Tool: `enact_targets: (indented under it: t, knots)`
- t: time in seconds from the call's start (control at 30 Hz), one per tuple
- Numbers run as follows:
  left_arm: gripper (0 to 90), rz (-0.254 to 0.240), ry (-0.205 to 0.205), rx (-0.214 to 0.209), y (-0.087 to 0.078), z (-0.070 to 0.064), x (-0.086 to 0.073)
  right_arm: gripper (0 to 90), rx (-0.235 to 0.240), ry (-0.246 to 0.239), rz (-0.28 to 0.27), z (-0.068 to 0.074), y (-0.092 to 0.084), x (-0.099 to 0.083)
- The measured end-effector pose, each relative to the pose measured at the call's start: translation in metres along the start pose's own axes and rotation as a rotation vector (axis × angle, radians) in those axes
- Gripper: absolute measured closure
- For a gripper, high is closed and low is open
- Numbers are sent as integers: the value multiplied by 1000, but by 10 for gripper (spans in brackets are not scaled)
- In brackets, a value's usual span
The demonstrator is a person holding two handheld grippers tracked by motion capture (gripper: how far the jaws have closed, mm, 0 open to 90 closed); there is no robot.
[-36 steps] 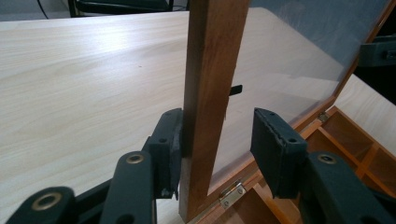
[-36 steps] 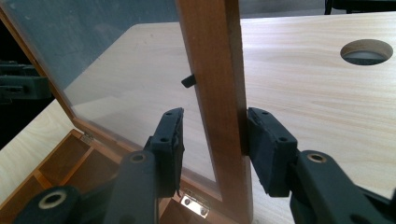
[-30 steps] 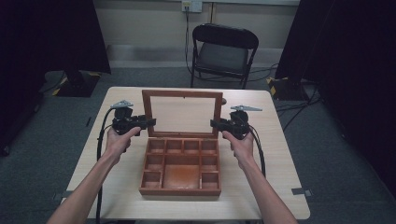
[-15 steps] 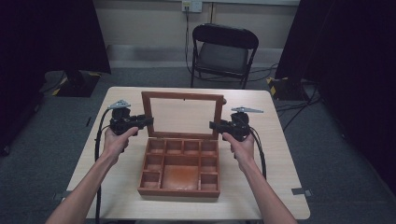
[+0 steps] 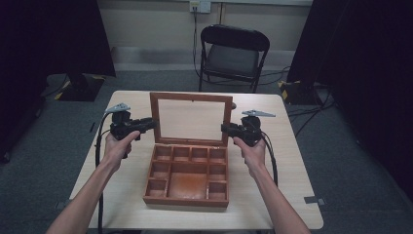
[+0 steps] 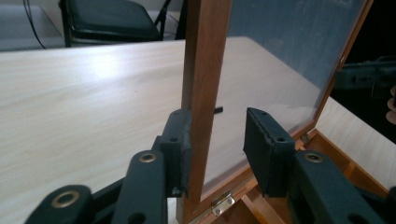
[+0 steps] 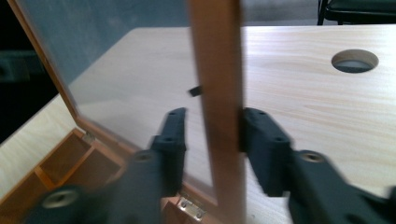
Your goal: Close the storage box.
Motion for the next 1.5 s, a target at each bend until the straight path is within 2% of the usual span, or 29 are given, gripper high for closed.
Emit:
enact_targets:
  t: [0.03, 0.13, 0.17, 0.2, 0.27, 0.33, 0.37, 0.4, 0.47, 0.5, 0.6, 0.73, 0.87, 1.03, 1.37, 1.5]
  knots:
    - [597, 9, -4, -5, 2, 2, -2, 692, 1, -15, -2, -1, 0, -1]
    - [580, 19, -27, 16, 5, 11, -6, 733, -14, -38, 1, -4, 1, -2]
    - [555, 22, -40, 19, 7, 14, -6, 736, -20, -42, 6, -5, 1, -3]
    - [512, 27, -56, 15, 10, 18, -8, 738, -3, -29, -1, -5, 1, -4]
    - [421, 49, -76, -10, 23, 25, -12, 739, 7, -37, -3, -6, 1, -4]
    - [413, 76, -99, -52, 39, 28, -17, 740, 15, -36, -2, -6, 2, -3]
    - [370, 70, -98, -71, 42, 26, -16, 739, 17, -39, 1, -6, 2, -3]
    - [381, 81, -73, -78, 43, 23, -15, 739, 16, -40, 5, -6, 2, -3]
    - [429, 69, -41, -68, 41, 20, -12, 739, 11, -48, 3, -5, 2, -3]
    - [495, 49, -40, -73, 39, 18, -9, 739, 10, -48, 3, -5, 2, -2]
    - [569, 15, -31, -68, 35, 12, -2, 739, 12, -51, 3, -5, 2, -2]
    - [571, 29, -10, -31, 31, 10, -1, 739, 0, -75, 3, -2, 0, -2]
    - [579, 36, 6, -18, 28, 9, -2, 737, 1, -88, 1, -1, -1, -2]
    - [582, 41, 25, -23, 20, 5, -3, 722, 13, -100, 5, 3, -2, -3]
    - [563, 27, 69, -21, 4, -6, 0, 621, 39, -101, 8, 16, -5, -3]
    - [558, 19, 74, -28, -3, -11, -3, 585, 63, -86, 10, 20, -8, -4]
Point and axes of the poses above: each handheld gripper's, and its own axes: y roughly forward along the jaws, x roughly out of its top, z roughly to its left, the point moved 10 cm from there along y, roughly forward along the jaws, and after that the axes turned 9 degrees about z, right-handed, at the moved point
